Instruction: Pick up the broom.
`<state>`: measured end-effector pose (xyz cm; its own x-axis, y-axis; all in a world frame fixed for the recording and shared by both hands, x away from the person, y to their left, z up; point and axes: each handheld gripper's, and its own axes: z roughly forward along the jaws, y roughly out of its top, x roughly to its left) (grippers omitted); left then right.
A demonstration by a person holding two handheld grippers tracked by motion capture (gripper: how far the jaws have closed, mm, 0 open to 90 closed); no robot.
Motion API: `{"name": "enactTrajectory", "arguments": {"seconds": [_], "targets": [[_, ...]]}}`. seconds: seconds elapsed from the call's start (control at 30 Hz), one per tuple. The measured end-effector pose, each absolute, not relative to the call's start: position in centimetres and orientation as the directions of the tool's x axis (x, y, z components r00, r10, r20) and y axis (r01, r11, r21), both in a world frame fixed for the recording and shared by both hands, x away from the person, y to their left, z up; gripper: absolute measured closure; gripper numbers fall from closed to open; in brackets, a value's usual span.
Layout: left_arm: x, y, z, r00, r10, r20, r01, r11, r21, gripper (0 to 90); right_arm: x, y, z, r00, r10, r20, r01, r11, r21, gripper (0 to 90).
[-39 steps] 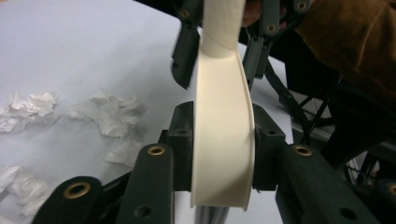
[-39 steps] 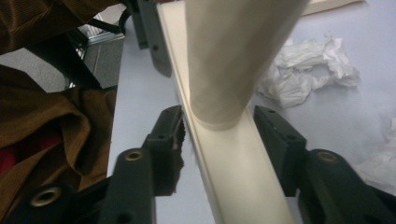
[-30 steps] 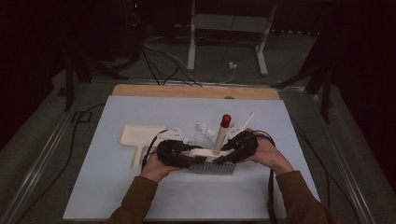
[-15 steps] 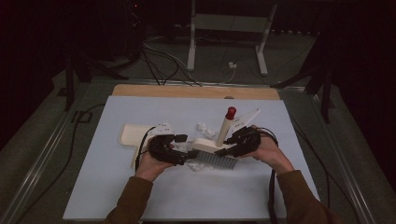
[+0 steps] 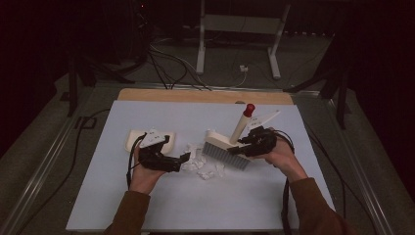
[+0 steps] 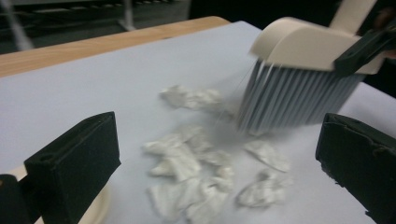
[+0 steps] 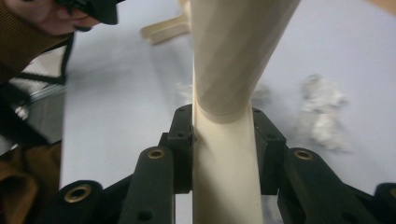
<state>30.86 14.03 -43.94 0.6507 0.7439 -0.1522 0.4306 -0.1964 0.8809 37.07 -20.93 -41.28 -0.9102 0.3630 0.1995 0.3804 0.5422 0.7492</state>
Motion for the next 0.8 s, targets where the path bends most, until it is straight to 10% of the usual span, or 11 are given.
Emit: {"name": "enactTrajectory", "arguments": {"seconds": [0.8], "targets": [[27.5,20.8,-46.5,0.417,0.906,-0.066,0.417,-0.126,0.900,0.5,39.6,-23.2,-40.4,-0.724,0.679,0.119,0.464,0.353,0.812,67.4]]}}
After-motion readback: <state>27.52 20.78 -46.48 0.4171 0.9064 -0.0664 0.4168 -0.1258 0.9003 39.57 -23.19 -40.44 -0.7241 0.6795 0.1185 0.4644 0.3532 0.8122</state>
